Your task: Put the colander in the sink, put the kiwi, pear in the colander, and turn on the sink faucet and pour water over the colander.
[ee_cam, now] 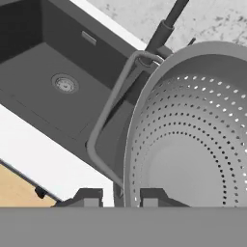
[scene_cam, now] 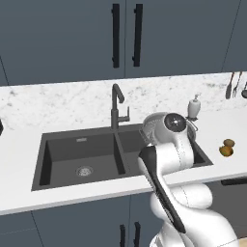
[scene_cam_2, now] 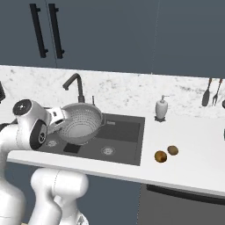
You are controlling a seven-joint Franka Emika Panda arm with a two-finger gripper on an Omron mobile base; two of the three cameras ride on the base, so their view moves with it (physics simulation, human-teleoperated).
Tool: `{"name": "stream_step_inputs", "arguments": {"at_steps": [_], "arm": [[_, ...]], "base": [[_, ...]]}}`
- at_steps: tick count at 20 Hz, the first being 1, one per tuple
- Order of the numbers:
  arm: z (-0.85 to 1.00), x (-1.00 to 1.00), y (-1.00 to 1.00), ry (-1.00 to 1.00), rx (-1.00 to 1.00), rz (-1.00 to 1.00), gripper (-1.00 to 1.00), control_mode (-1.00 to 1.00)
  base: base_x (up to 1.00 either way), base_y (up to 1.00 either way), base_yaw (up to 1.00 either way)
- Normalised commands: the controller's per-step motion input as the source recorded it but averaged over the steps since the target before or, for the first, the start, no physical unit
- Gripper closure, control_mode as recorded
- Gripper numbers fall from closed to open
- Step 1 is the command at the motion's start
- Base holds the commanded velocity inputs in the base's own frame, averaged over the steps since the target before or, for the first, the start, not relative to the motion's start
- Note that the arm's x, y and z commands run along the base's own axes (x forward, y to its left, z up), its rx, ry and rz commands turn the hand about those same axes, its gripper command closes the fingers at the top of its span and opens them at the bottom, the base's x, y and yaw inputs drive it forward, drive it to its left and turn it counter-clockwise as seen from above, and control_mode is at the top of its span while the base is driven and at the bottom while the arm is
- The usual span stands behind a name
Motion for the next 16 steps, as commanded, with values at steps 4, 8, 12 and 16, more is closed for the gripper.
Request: {"name": "stream_step_inputs", "arguments": {"at_steps": [4,8,12,16], "arm": [[0.0,-0.42,0.94,0.0,-0.03,0.0,1.0,-1.0],[0.0,-0.3,0.96,0.0,-0.04,0.0,1.0,-1.0],[0.0,-0.08,1.0,0.0,-0.04,0.0,1.0,-1.0],[0.0,0.11,1.0,0.01,-0.02,0.0,1.0,-1.0]], "base": [[0.0,0.0,0.0],[0.0,0.0,0.0],[0.0,0.0,0.0],[0.0,0.0,0.0]]}}
